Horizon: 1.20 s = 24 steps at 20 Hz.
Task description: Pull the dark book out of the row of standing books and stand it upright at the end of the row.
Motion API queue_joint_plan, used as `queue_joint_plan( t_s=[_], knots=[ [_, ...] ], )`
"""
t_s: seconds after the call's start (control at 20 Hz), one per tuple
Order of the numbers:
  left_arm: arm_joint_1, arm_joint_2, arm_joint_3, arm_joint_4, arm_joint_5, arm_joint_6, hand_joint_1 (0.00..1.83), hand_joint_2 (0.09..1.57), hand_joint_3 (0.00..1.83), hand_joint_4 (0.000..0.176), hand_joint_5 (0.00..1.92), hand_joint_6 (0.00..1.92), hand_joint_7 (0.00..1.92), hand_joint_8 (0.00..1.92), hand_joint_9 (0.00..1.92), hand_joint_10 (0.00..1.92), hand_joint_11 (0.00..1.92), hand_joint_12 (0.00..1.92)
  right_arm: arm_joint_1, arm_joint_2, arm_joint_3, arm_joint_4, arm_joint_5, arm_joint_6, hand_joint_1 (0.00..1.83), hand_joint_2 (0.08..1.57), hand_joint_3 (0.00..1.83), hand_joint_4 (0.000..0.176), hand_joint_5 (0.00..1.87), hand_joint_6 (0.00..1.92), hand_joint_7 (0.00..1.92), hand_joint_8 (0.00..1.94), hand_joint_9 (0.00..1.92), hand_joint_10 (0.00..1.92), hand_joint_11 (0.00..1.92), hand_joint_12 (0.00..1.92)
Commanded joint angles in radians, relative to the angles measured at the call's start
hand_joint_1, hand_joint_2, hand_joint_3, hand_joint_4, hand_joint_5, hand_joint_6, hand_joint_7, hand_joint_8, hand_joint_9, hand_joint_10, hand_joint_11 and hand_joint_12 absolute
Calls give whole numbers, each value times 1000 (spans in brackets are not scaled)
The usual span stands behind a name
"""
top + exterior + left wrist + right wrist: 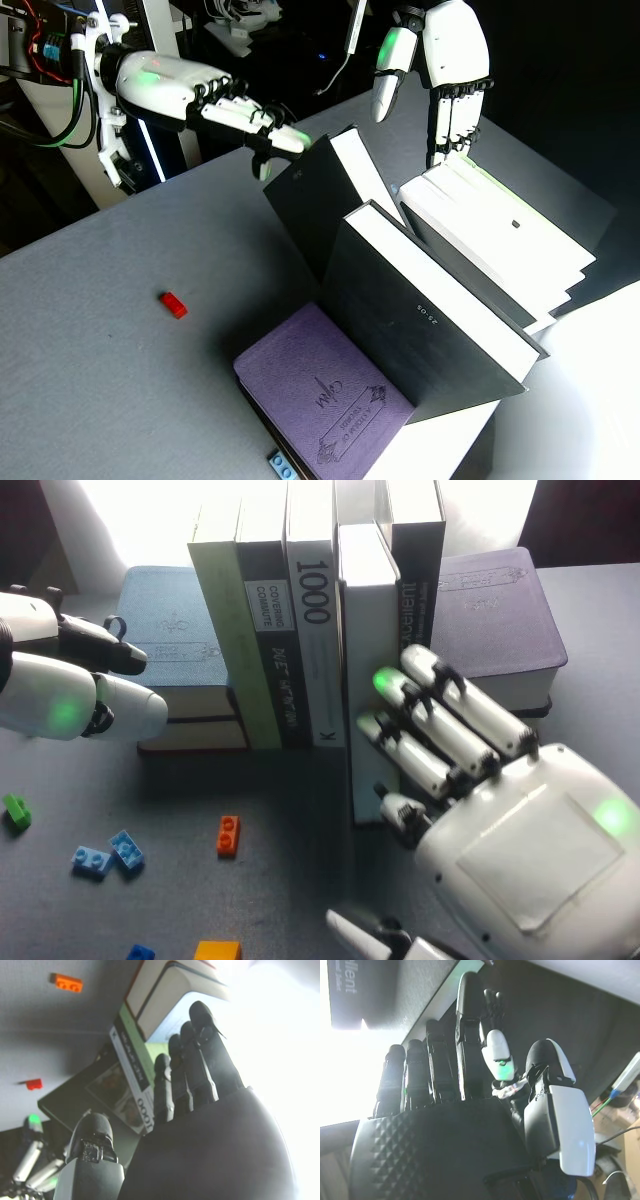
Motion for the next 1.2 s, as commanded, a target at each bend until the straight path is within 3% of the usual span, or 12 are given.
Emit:
queue_joint_plan(
  t_s=[0.0,0.1,0.15,0.3,0.4,0.55,0.7,0.85,0.9,1.05,1.1,1.15],
  knots=[
    [-12,12,4,28,-70,-3,0,1231,2,71,233,2,296,0,325,0,405,3,-4,7,-4,-55,71,-13,0,1210,1,0,879,674,323,10,0,0,0,0],
    [-12,12,4,28,-70,-3,0,1228,1,73,239,4,299,1,344,8,425,11,-32,7,2,-55,70,-19,0,1208,0,0,856,718,320,5,0,0,0,0],
    [-12,12,4,28,-70,-3,5,1234,3,86,244,9,316,8,346,7,417,9,-39,7,3,-55,69,-18,0,1195,0,0,832,734,269,0,0,0,0,0],
    [-12,12,4,28,-70,-3,0,1237,3,68,226,1,299,0,352,8,424,11,-63,5,4,-55,55,-11,0,1220,5,0,914,680,359,21,16,7,0,0],
    [-12,12,4,28,-70,-3,0,1228,0,79,245,8,313,6,355,7,430,13,-77,0,4,-55,51,-10,0,1215,2,0,834,739,324,3,0,0,0,0],
    [-12,12,4,28,-70,-3,0,1229,0,75,256,8,315,4,363,7,435,14,-107,-2,3,-55,49,-10,0,1217,2,0,806,798,305,4,4,1,0,0],
    [-12,12,4,28,-70,-3,0,1228,0,90,236,1,322,6,343,0,411,4,-133,-1,3,-55,50,-15,0,1202,0,0,831,766,280,0,0,0,0,0],
    [-12,12,4,28,-70,-3,0,1230,0,89,236,1,325,4,348,4,427,10,-154,-2,2,-55,50,-17,0,1206,0,0,827,759,307,12,0,0,0,0],
    [-12,12,4,28,-70,-3,0,1236,2,75,246,5,322,3,358,7,442,16,-162,-2,2,-55,50,-20,0,1210,0,0,876,705,344,16,7,3,0,0],
    [-12,12,4,28,-70,-3,0,1239,3,63,248,5,317,0,367,9,456,21,-189,0,2,-55,55,-25,0,1222,5,0,902,694,360,17,32,14,0,0],
    [-12,12,4,28,-70,-3,0,1224,0,88,246,3,322,2,344,0,433,10,-201,1,2,-55,58,-26,0,1211,0,0,850,728,327,3,0,0,0,0],
    [-12,12,4,28,-70,-3,0,1224,0,80,248,3,321,1,350,4,439,12,-208,2,2,-55,58,-26,0,1215,2,0,868,739,363,16,6,3,0,0]
  ],
)
